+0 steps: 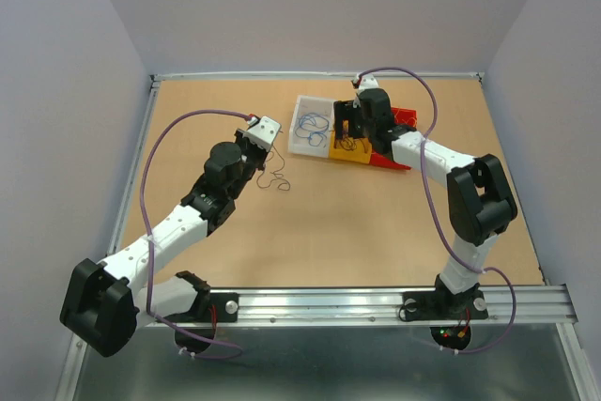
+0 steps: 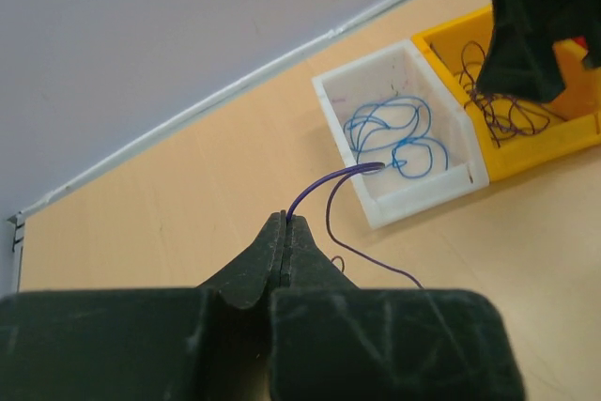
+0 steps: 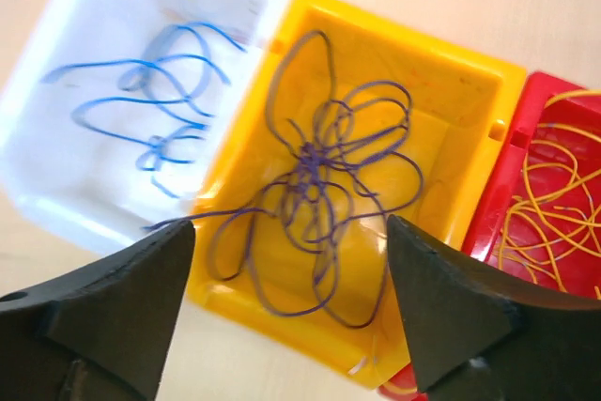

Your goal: Untangle the cables

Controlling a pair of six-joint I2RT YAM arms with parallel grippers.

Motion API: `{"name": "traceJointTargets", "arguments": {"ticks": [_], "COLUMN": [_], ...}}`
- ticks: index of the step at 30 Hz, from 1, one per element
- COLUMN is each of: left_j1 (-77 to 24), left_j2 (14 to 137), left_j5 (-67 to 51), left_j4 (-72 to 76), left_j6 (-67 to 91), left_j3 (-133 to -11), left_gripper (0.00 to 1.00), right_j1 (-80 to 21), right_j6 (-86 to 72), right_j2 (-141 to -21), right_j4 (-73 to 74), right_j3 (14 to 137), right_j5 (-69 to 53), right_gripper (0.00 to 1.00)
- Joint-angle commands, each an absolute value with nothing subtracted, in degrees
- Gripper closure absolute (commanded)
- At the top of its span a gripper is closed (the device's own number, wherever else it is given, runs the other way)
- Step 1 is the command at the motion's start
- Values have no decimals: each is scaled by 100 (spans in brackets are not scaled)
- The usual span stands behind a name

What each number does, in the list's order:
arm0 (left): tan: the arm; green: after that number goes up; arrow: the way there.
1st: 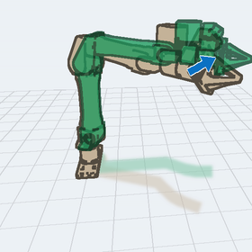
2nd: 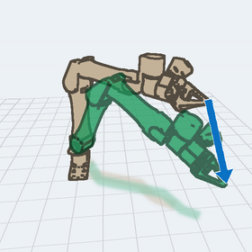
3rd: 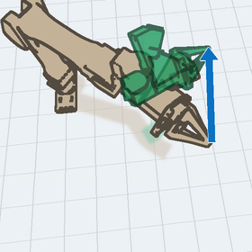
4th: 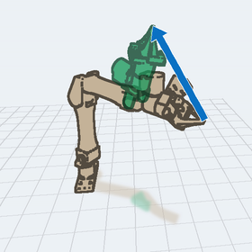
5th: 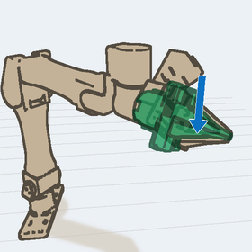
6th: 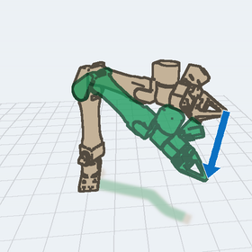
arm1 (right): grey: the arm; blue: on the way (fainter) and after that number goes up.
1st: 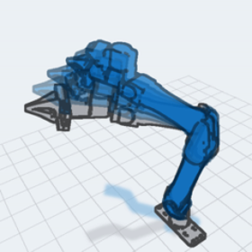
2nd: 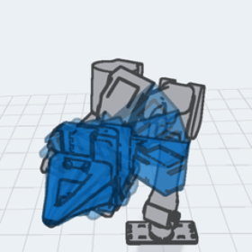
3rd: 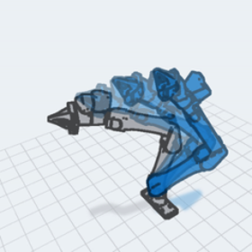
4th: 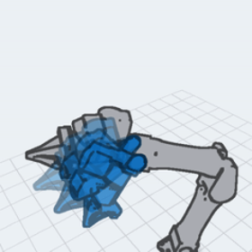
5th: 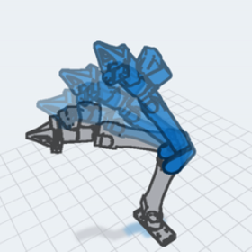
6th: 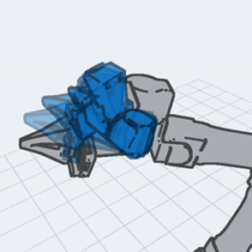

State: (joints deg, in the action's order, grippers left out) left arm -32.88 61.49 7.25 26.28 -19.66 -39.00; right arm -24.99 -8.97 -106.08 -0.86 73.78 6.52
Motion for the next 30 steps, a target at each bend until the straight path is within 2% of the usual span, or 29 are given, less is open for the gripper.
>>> {"name": "traceJointTargets", "arguments": {"ticks": [1, 6, 10, 14, 15, 16, 17, 19, 20, 23, 28, 30], "left_j1": [-3199, -3094, -3059, -3059, -3050, -3041, -3041, -3015, -2936, -2508, -1320, -1099], "left_j2": [6310, 6582, 6601, 6460, 6443, 6408, 6407, 6346, 6267, 6170, 6485, 6758], "left_j5": [642, 160, -438, -869, -992, -1063, -1133, -1142, -1247, -1851, -3294, -3611], "left_j4": [2304, 1688, 1117, 677, 607, 459, 396, 325, 316, 124, -412, -509], "left_j6": [-2109, -2232, -2636, -2847, -2865, -2909, -2944, -2979, -3006, -3015, -2988, -2962], "left_j3": [-4131, -4122, -3982, -3841, -3823, -3815, -3806, -3806, -3797, -3989, -4587, -4798], "left_gripper": [100, 100, 100, 77, 64, 58, 46, 38, 29, 20, 13, 5], "right_j1": [-2873, -3199, -3305, -3357, -3366, -3366, -3366, -3375, -3366, -3375, -3410, -3463], "right_j6": [-782, -765, -747, -826, -861, -905, -923, -984, -1002, -1055, -1212, -1292], "right_j2": [-10144, -9906, -9888, -9940, -9940, -9940, -9932, -9923, -9923, -9949, -10081, -10221], "right_j4": [-272, -527, -773, -1054, -1098, -1151, -1160, -1169, -1169, -1178, -1344, -1354], "right_j3": [7015, 6672, 6487, 6346, 6328, 6285, 6275, 6284, 6293, 6328, 6433, 6618], "right_j5": [264, -228, -1104, -1626, -1652, -1670, -1653, -1609, -1635, -1810, -2083, -2136], "right_gripper": [6, 3, 2, 1, 0, 0, 0, 0, 0, 0, 0, 0]}}
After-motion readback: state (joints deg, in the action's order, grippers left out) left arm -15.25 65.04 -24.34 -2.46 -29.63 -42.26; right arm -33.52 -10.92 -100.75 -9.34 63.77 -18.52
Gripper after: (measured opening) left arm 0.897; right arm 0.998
